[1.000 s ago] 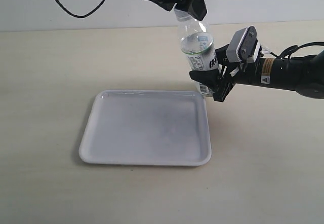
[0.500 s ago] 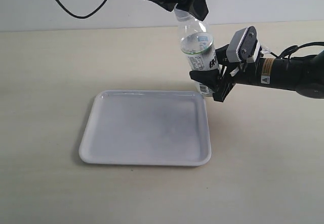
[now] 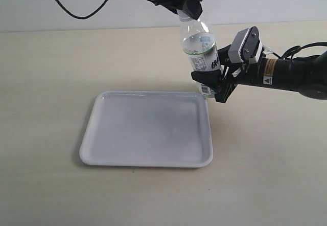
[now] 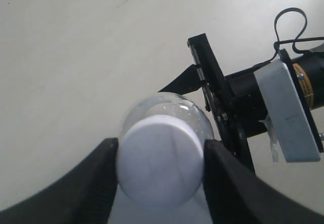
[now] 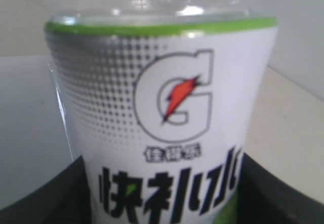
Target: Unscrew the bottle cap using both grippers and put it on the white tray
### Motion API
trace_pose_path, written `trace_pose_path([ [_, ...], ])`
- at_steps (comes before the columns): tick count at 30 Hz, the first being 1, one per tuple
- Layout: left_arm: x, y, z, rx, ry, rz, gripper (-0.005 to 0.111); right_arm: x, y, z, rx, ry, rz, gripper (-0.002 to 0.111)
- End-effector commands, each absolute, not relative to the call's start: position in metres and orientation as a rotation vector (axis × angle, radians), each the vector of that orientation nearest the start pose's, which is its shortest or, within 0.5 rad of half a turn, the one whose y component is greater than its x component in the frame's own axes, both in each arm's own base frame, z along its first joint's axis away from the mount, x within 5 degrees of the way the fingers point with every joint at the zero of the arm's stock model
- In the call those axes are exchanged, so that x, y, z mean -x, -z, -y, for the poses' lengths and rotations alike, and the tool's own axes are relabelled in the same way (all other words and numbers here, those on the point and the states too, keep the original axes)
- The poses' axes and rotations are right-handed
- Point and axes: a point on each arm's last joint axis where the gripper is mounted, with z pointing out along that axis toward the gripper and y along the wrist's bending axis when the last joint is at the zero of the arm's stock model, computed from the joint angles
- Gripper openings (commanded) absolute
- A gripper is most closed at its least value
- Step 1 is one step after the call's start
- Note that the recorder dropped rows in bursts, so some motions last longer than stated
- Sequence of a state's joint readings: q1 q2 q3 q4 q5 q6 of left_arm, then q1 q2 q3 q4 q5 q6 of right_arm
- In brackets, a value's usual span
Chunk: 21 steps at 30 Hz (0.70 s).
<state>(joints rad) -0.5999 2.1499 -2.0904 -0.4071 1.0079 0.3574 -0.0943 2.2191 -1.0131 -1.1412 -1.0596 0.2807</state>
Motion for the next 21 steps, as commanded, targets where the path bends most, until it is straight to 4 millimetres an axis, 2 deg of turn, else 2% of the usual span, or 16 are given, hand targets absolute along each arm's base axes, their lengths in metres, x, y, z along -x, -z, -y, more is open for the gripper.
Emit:
trace_pose_path([
  [1,-0.383,-0.305,0.299,-1.035,0.636,-2.306,0.055,-0.386,-0.089,-0.038,0.903,-0.527,-1.603,0.0],
  [5,-0.381,-0.313,0.298,-1.034,0.637,-2.289,0.063,-0.386,-0.089,-0.038,0.903,-0.529,-1.599,0.0],
  [20,-0.381,-0.313,0.298,-1.025,0.64,-2.283,0.063,-0.385,-0.09,-0.038,0.902,-0.532,-1.595,0.0],
  [21,-0.382,-0.313,0.298,-1.023,0.639,-2.281,0.059,-0.385,-0.09,-0.038,0.902,-0.532,-1.595,0.0],
])
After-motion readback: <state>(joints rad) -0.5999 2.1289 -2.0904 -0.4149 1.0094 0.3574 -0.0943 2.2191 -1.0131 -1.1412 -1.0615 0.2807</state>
